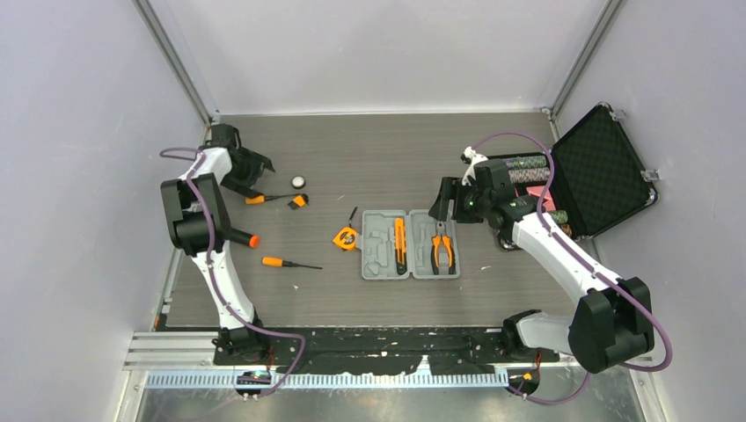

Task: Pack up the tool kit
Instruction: Adjust the screwdriver at the center of the board, then move the tool to the center of the board.

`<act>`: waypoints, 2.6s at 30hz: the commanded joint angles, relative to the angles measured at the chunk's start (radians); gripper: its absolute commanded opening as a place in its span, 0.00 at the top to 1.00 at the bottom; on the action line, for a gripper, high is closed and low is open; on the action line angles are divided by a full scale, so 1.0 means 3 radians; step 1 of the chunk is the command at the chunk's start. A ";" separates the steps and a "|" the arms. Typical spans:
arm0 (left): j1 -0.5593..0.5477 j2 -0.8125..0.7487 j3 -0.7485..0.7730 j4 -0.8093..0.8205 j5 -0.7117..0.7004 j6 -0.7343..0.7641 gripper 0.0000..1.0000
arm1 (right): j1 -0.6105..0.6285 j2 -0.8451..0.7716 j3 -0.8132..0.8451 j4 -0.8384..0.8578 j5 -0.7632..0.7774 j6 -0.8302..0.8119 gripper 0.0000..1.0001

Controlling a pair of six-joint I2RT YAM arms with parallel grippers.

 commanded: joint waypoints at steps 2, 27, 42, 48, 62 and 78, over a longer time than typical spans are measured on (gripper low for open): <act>-0.0090 -0.0230 -0.0264 -0.0168 0.0096 -0.0131 0.25 | -0.0034 -0.0072 0.0120 -0.0014 -0.0055 -0.0025 0.25; -0.1031 -0.1521 -0.1481 -0.0292 -0.0321 0.0474 0.29 | -0.0052 -0.0037 0.0073 -0.0028 -0.0076 -0.0025 0.26; -0.0963 -0.0275 0.0616 -0.0864 -0.1143 0.1086 0.32 | -0.0082 -0.0026 0.0074 -0.0081 -0.0041 -0.0028 0.27; -0.0946 0.0229 0.1143 -0.1095 -0.1164 0.1101 0.44 | -0.0090 -0.0048 0.0060 -0.0114 -0.0013 -0.0030 0.28; -0.0939 0.0545 0.1524 -0.1549 -0.1038 0.1024 0.73 | -0.0097 -0.0062 0.0022 -0.0119 -0.0004 -0.0046 0.28; -0.0970 0.0361 0.1215 -0.0588 -0.0527 0.1073 0.62 | -0.0114 -0.0110 -0.0096 -0.0094 -0.0020 -0.0065 0.28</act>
